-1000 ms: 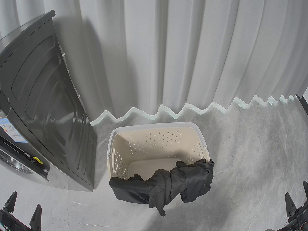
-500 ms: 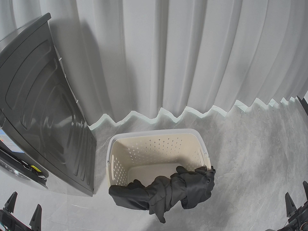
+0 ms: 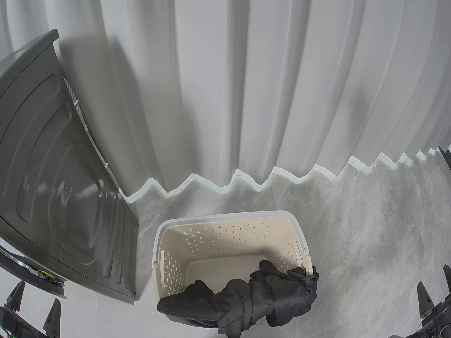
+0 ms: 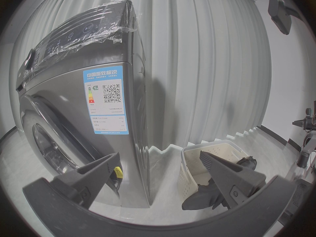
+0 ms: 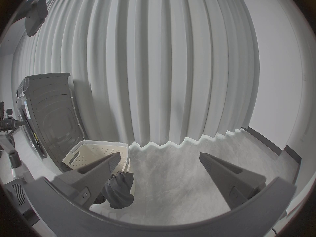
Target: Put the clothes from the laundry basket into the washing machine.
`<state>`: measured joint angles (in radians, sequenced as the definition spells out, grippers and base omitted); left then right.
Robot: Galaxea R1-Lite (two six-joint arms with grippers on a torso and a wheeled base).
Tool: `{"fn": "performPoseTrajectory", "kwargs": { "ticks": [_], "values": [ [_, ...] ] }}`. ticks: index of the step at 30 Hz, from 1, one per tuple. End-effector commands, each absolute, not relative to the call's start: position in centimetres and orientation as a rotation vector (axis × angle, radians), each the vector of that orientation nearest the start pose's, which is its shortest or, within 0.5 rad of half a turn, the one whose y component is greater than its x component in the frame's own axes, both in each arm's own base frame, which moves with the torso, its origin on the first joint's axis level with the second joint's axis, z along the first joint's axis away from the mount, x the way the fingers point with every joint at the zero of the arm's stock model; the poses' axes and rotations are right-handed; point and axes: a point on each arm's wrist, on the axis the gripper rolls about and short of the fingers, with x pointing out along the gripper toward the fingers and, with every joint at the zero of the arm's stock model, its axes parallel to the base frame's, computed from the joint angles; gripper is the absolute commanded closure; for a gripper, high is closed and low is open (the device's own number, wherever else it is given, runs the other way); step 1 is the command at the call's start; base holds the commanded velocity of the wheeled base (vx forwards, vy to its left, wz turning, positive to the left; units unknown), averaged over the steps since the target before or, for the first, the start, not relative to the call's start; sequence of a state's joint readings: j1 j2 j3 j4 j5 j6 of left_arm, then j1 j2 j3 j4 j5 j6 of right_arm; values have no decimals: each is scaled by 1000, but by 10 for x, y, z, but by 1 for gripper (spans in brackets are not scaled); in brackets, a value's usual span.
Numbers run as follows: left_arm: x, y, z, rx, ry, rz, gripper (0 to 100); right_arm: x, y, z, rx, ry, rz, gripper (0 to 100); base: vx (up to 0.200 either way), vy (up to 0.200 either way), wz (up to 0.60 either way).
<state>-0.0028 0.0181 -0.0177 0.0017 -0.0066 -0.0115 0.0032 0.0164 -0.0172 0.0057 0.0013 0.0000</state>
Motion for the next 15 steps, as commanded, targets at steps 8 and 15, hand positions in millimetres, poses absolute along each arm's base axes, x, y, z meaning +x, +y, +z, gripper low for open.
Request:
{"fn": "performPoseTrajectory", "kwargs": {
  "ticks": [8, 15],
  "values": [
    [-23, 0, 75, -12, 2, -9, 0, -23, 0, 76, 0, 3, 3, 0, 0, 0, 0],
    [-23, 0, 75, -12, 2, -9, 0, -23, 0, 76, 0, 3, 3, 0, 0, -171, 0]
  ]
}}
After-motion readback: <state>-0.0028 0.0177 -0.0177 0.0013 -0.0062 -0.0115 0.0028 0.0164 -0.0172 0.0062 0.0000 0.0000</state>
